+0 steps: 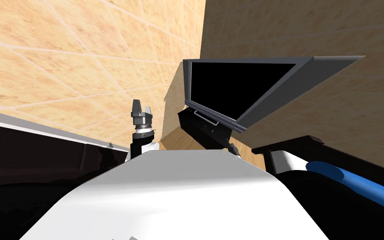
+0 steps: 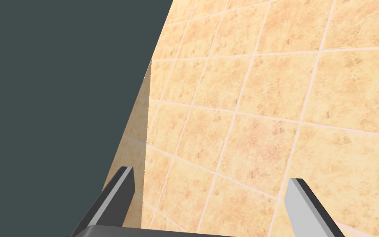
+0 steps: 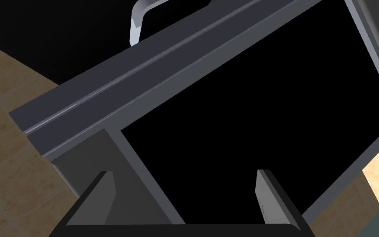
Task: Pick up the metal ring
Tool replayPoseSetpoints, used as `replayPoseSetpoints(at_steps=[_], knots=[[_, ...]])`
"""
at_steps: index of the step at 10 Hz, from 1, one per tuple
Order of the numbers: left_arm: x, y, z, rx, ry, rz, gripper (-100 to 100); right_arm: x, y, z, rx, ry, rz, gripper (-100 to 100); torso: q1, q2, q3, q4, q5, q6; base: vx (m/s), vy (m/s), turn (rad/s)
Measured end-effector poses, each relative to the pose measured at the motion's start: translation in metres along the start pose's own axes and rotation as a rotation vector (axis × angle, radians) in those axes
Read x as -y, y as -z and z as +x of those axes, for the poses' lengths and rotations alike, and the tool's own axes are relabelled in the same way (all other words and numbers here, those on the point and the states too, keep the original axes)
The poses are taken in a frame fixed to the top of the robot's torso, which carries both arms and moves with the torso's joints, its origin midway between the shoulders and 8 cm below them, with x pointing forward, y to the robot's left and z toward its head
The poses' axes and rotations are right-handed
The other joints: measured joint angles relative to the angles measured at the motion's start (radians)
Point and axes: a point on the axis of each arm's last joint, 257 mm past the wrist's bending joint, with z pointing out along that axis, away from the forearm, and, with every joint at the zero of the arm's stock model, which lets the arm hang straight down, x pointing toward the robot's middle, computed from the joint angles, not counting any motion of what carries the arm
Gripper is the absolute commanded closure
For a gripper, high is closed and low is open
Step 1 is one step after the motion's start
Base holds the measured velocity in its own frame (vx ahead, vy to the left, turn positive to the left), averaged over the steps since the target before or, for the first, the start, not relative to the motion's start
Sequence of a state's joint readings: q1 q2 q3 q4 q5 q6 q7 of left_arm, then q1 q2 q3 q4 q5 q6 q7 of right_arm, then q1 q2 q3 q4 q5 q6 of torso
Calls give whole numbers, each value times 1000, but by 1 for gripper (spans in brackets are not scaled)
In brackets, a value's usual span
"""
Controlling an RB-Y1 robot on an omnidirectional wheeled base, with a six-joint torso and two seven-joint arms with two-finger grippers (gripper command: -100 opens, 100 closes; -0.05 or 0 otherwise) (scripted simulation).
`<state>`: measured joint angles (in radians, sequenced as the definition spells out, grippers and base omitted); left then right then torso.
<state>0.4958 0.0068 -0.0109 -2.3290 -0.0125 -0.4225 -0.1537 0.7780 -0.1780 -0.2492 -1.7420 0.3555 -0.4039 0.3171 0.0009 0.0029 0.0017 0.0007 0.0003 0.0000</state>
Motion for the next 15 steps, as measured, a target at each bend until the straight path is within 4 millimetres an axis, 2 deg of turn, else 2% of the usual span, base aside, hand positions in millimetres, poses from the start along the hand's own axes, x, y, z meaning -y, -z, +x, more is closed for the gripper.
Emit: replayPoseSetpoints(at_steps=[3,4,5,6,9,10,11,13,14,15], knots=[[0,0,0,0,0,0,0,47,23,15,-61,85,101,-100,-1,-2,-1,0,0,0,-11,30,226],[0,0,0,0,0,0,0,68,35,22,-87,121,141,-100,-1,-2,-1,0,0,0,-3,19,119],[0,0,0,0,0,0,0,79,42,30,-107,141,168,-100,-1,-2,-1,0,0,1,5,33,313],[0,0,0,0,0,0,0,98,57,32,-139,179,210,-100,0,-3,-1,0,0,0,7,19,130],[0,0,0,0,0,0,0,137,89,45,-203,252,293,-100,-1,-3,-2,-1,0,1,11,20,118],[0,0,0,0,0,0,0,144,93,48,-215,258,305,-100,-2,-3,-2,-1,0,1,17,24,268],[0,0,0,0,0,0,0,159,106,56,-245,284,338,-100,-1,-4,-2,-1,0,0,44,36,454],[0,0,0,0,0,0,0,199,153,67,-336,380,423,-100,-1,-6,-3,-1,0,0,56,23,284],[0,0,0,0,0,0,0,212,167,67,-370,404,450,-100,-1,-5,-3,-1,0,1,19,5,-51],[0,0,0,0,0,0,0,217,171,70,-382,407,465,-100,-2,-4,-2,-1,0,1,34,16,309]])
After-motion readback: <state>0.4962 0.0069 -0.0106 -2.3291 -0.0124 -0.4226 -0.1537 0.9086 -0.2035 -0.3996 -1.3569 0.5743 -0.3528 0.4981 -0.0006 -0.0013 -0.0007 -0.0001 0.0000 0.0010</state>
